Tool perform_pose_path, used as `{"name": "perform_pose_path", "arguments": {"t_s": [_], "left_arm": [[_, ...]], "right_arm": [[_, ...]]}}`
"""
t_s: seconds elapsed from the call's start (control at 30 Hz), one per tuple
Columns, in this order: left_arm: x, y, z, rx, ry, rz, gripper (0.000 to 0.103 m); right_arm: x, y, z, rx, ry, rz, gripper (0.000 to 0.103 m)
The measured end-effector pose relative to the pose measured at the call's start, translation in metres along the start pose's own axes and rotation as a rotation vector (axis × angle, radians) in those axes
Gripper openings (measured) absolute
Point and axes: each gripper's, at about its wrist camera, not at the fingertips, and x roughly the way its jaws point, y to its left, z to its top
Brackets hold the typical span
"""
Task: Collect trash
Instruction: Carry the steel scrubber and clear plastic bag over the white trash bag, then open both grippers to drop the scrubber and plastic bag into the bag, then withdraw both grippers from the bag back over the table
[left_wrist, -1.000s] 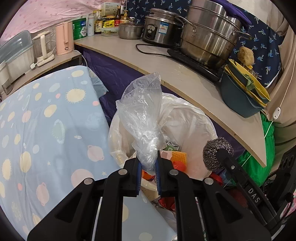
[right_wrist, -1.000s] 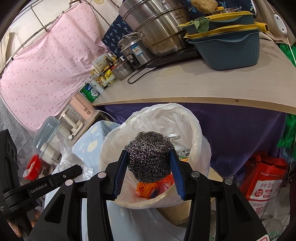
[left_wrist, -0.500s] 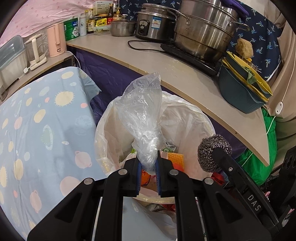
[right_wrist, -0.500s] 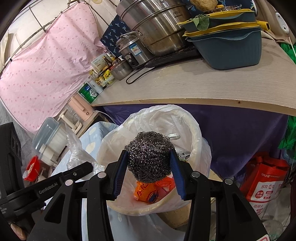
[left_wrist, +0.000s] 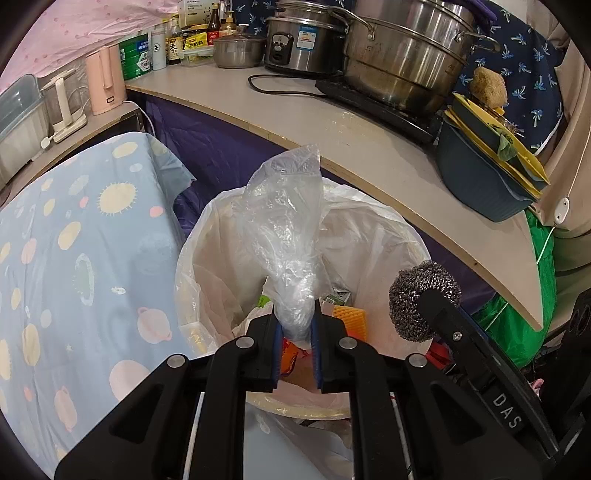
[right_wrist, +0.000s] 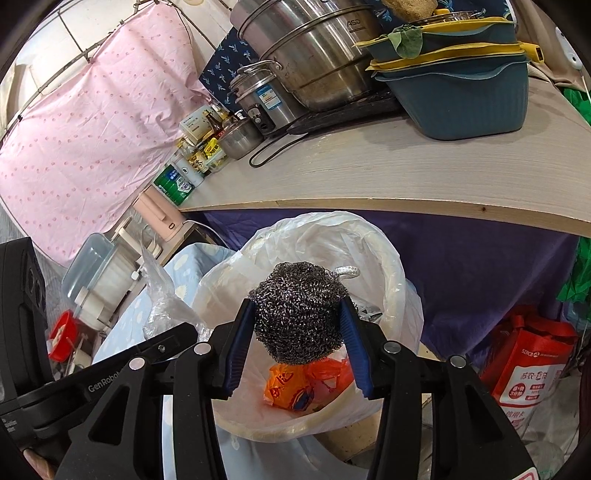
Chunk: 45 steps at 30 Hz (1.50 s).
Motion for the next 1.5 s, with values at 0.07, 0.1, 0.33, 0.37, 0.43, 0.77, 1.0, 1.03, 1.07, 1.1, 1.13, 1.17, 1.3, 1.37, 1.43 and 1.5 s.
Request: {"name": "perform_pose_path", "arguments": {"t_s": [0.07, 0.1, 0.33, 0.37, 0.43, 0.77, 1.0, 1.03, 1.07, 1.1, 1.13, 1.17, 1.3, 1.37, 1.43, 1.5], "left_arm": [[0.002, 0.0, 0.001, 0.0, 0.004, 0.001, 0.013], [0.003, 0.0, 0.0, 0.0, 0.005, 0.001, 0.013], [0.006, -0.002, 0.002, 0.004, 0.007, 0.0, 0.014], [0.007, -0.002, 0.002, 0.003, 0.006, -0.001, 0.014], [0.007, -0.003, 0.001, 0.005, 0.006, -0.002, 0.016], [0.003, -0.001, 0.002, -0.011, -0.015, 0.022, 0.052], [-0.008, 0.004, 0.002, -0.029, -0.039, 0.031, 0.063], [-0.009, 0.005, 0.001, -0.027, -0.04, 0.032, 0.063], [-0.01, 0.005, 0.001, -0.027, -0.042, 0.035, 0.063], [-0.011, 0.005, 0.0, -0.026, -0.043, 0.039, 0.064], [-0.012, 0.006, 0.0, -0.027, -0.043, 0.041, 0.064], [-0.013, 0.006, 0.0, -0.028, -0.042, 0.043, 0.064], [-0.019, 0.008, -0.003, -0.027, -0.05, 0.056, 0.068], [-0.023, 0.009, -0.005, -0.028, -0.059, 0.062, 0.069], [-0.028, 0.011, -0.006, -0.026, -0.066, 0.067, 0.07], [-0.032, 0.012, -0.007, -0.025, -0.07, 0.073, 0.071]], "right_arm": [[0.002, 0.0, 0.001, 0.0, 0.001, -0.001, 0.046], [0.002, 0.0, 0.001, -0.001, 0.001, -0.001, 0.046], [0.003, 0.001, 0.001, -0.003, 0.001, -0.003, 0.047], [0.004, 0.002, 0.001, -0.003, -0.001, -0.006, 0.048], [0.004, 0.002, 0.002, 0.0, -0.001, -0.01, 0.049], [0.003, 0.002, 0.005, -0.001, -0.011, -0.006, 0.051], [-0.005, 0.01, 0.007, -0.017, -0.031, 0.004, 0.054], [-0.005, 0.011, 0.006, -0.02, -0.031, 0.005, 0.054], [-0.006, 0.012, 0.006, -0.023, -0.032, 0.006, 0.054], [-0.008, 0.014, 0.005, -0.027, -0.033, 0.006, 0.055], [-0.009, 0.015, 0.005, -0.03, -0.034, 0.006, 0.055], [-0.01, 0.017, 0.004, -0.033, -0.034, 0.007, 0.055], [-0.016, 0.021, 0.002, -0.044, -0.041, -0.002, 0.056], [-0.02, 0.024, 0.002, -0.052, -0.046, -0.006, 0.058], [-0.024, 0.028, 0.002, -0.061, -0.05, -0.007, 0.059], [-0.027, 0.031, 0.002, -0.071, -0.05, -0.01, 0.059]]}}
